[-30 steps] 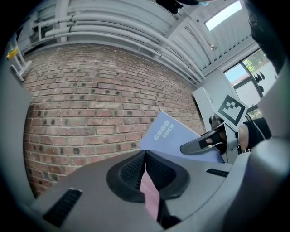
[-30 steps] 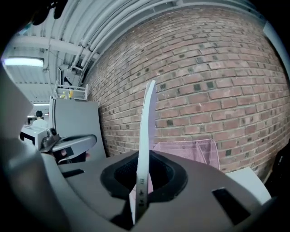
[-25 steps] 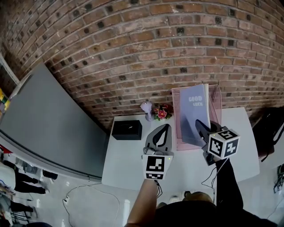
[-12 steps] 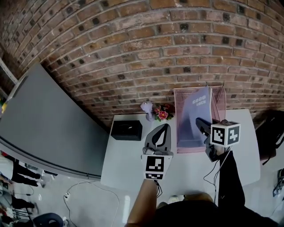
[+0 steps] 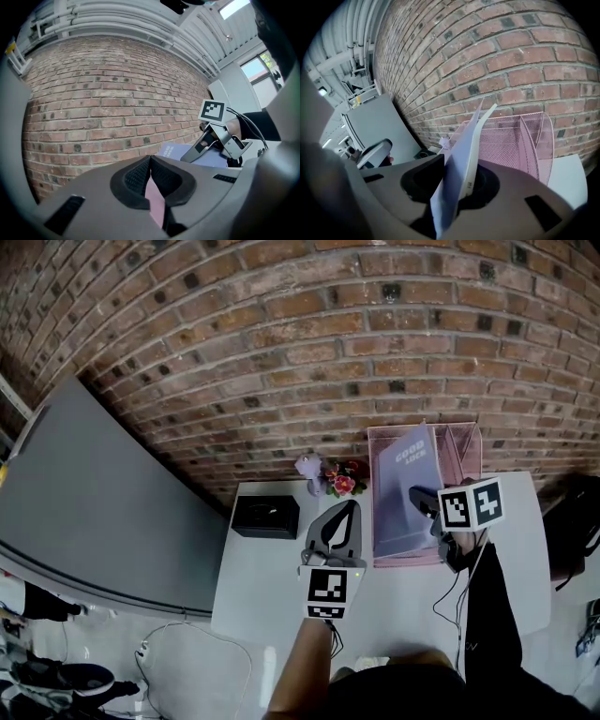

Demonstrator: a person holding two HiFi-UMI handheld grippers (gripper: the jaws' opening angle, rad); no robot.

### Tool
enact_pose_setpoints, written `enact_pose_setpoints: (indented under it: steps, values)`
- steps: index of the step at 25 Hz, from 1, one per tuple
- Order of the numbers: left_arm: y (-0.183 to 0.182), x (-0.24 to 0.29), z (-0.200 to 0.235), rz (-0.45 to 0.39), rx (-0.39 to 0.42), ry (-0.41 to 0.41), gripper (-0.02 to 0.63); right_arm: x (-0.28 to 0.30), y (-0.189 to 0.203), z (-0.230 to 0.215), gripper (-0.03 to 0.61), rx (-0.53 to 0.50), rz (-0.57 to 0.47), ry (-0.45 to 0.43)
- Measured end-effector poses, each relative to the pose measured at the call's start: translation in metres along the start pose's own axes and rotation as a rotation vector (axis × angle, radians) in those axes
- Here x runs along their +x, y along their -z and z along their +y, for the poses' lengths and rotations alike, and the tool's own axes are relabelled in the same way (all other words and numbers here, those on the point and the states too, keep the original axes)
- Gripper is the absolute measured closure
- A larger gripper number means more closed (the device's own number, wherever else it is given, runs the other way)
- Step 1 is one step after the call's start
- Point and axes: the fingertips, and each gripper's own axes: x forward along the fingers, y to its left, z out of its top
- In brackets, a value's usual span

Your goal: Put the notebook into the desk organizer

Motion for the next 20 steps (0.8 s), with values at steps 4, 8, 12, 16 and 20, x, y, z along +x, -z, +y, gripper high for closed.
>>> enact_pose_setpoints:
  steps: [4,8,12,16,20]
  values:
    - [0.004,0.007,0.002,0.007,-0.002,0.000,0.598,0.005,0.000,-0.006,0.466,0.006,0.020,0.003]
    - [0.009,0.012,0.002,0.015,-0.008,0.003,0.598,0.008,0.004,-0.015,0.464,0.023,0.041,0.014]
    - [0.012,0.016,0.000,0.017,-0.007,0.010,0.598,0.009,0.012,-0.024,0.463,0.072,0.053,0.017]
    - [0.012,0.020,-0.003,0.018,-0.007,0.015,0.598,0.011,0.017,-0.034,0.443,0.131,0.049,0.026]
    - [0.013,0.023,-0.006,0.021,-0.005,0.018,0.598,0.017,0.039,-0.054,0.430,0.065,0.137,0.173]
